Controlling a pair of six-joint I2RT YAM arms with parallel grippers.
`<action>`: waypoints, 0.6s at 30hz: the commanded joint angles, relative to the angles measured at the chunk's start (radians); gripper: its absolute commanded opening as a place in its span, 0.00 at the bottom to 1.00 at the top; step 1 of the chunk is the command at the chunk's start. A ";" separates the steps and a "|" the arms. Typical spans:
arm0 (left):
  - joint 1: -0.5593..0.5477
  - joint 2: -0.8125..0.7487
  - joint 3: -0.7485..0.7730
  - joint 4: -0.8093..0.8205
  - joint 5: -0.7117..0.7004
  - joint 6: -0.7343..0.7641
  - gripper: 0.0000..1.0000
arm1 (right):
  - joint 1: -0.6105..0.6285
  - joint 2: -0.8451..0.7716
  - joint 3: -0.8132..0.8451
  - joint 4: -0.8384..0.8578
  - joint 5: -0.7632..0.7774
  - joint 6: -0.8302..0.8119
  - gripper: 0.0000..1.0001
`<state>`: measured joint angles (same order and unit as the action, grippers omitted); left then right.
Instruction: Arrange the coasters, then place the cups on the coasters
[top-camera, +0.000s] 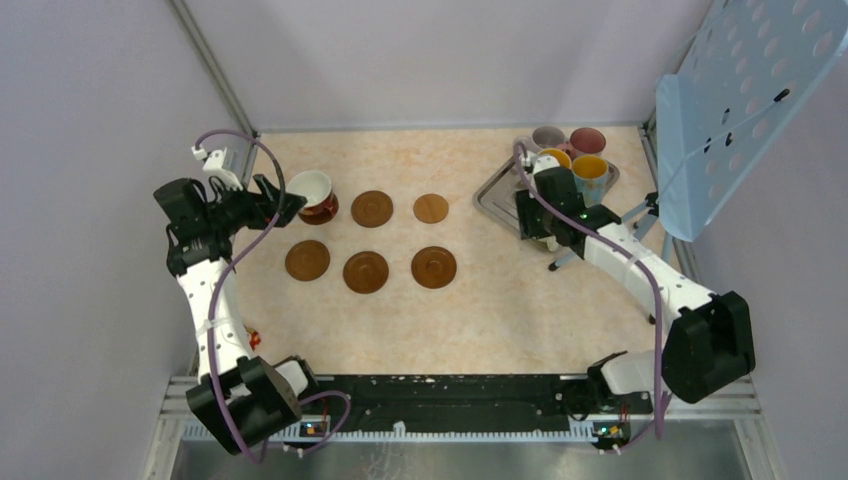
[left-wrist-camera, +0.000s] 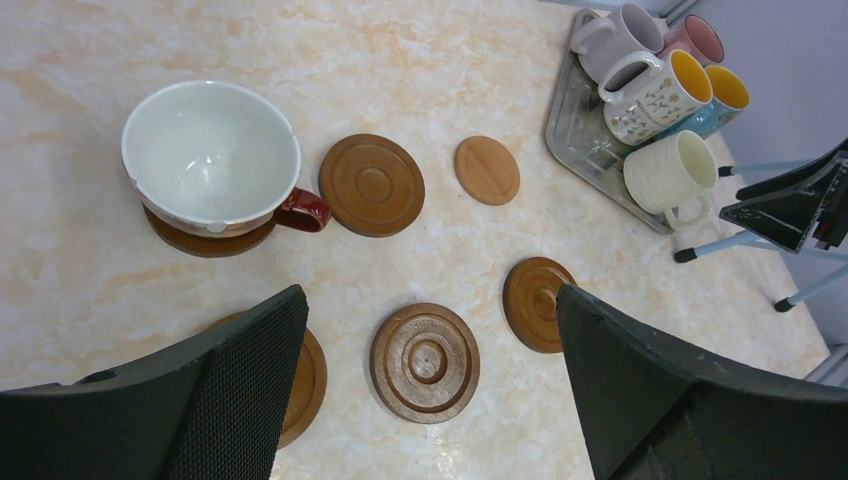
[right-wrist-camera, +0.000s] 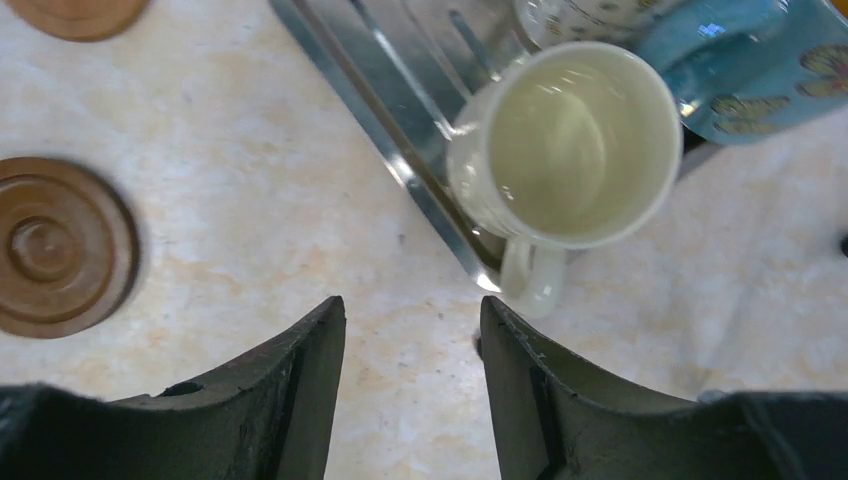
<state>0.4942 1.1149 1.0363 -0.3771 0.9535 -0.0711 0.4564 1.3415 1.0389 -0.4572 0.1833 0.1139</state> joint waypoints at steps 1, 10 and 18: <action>-0.007 -0.050 -0.015 0.006 0.000 0.034 0.99 | -0.073 -0.030 -0.015 -0.028 0.063 0.033 0.52; -0.016 -0.051 -0.015 -0.001 0.012 0.025 0.99 | -0.135 0.056 -0.027 0.004 0.091 0.050 0.52; -0.016 -0.055 -0.019 -0.005 0.013 0.024 0.99 | -0.169 0.143 -0.027 0.031 0.076 0.059 0.52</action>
<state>0.4824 1.0771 1.0225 -0.3901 0.9524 -0.0559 0.2970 1.4635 1.0130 -0.4713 0.2481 0.1577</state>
